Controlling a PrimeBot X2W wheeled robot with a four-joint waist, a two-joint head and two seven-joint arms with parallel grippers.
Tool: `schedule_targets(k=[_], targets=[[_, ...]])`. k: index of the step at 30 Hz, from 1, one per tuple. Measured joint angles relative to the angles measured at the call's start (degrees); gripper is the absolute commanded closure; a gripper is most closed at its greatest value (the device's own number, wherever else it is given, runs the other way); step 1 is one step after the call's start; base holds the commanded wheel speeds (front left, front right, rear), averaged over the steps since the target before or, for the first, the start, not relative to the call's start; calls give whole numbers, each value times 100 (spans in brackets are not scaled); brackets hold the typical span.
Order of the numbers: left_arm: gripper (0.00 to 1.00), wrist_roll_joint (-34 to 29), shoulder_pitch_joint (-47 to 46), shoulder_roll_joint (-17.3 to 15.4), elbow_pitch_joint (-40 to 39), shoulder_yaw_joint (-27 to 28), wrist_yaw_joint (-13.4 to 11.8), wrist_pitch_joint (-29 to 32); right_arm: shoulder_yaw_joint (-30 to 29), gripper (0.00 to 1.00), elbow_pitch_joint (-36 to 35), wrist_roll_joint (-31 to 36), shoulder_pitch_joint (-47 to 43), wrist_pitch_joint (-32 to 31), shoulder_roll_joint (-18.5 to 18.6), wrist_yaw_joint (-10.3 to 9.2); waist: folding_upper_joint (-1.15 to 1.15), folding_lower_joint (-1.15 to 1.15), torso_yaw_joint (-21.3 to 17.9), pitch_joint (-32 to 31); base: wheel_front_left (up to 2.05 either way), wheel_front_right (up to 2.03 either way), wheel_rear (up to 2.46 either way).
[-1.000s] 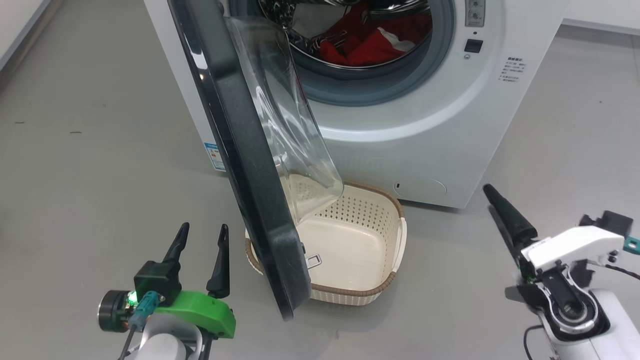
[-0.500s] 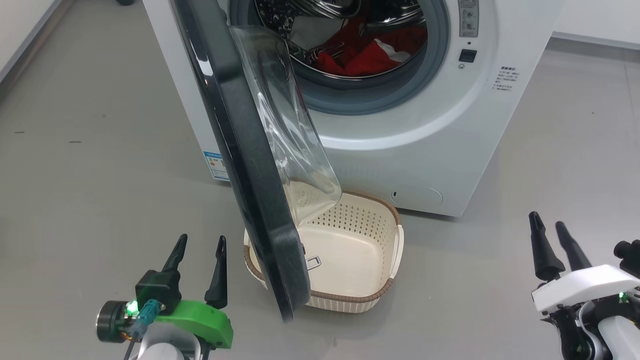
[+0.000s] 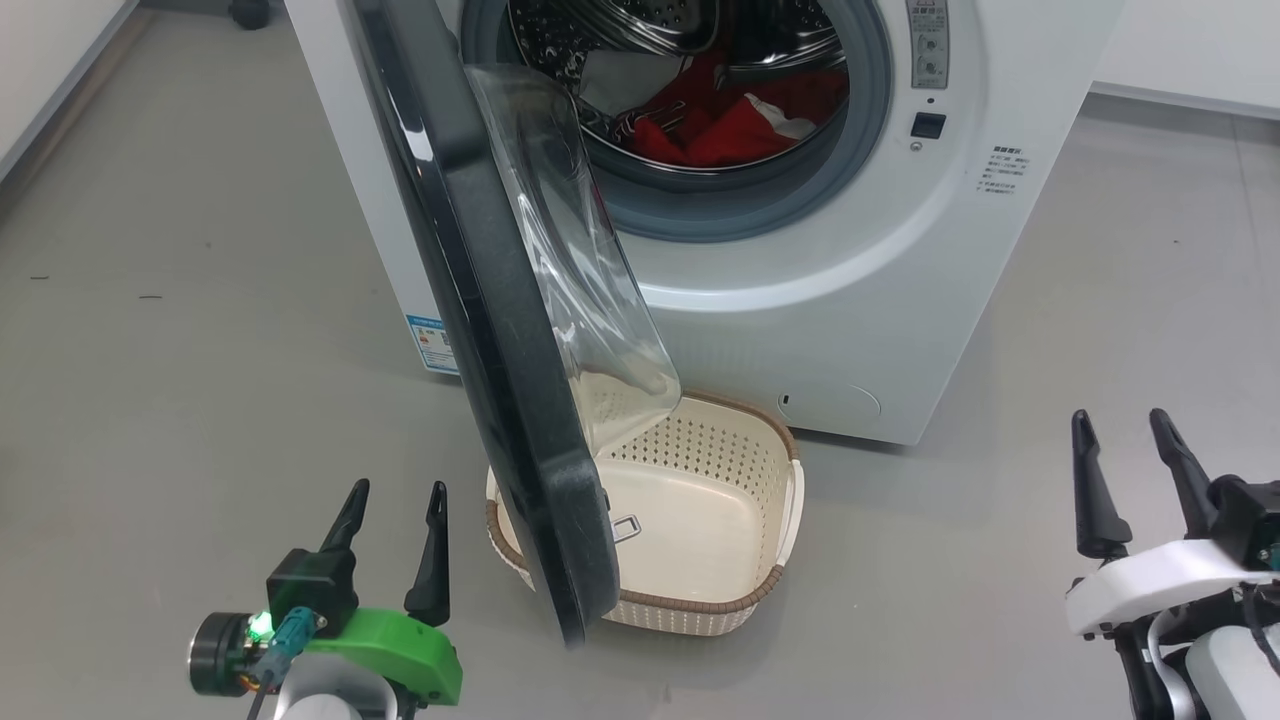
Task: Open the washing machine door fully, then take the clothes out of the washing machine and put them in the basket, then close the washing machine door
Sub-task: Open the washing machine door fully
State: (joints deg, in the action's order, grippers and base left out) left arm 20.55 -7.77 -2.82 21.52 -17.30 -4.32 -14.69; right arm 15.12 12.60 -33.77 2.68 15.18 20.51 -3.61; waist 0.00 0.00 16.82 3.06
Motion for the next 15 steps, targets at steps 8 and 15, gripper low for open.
schedule_targets(k=[8,15], targets=[[0,0,16,0,14,22,1,0,-37,0,-322,489,-2,-24,-330,-114,0,0,-11,-24,0,0,0],[0,0,18,1,23,29,1,0,-54,0,-374,715,-281,-24,-662,-160,0,0,-14,-33,0,0,0]])
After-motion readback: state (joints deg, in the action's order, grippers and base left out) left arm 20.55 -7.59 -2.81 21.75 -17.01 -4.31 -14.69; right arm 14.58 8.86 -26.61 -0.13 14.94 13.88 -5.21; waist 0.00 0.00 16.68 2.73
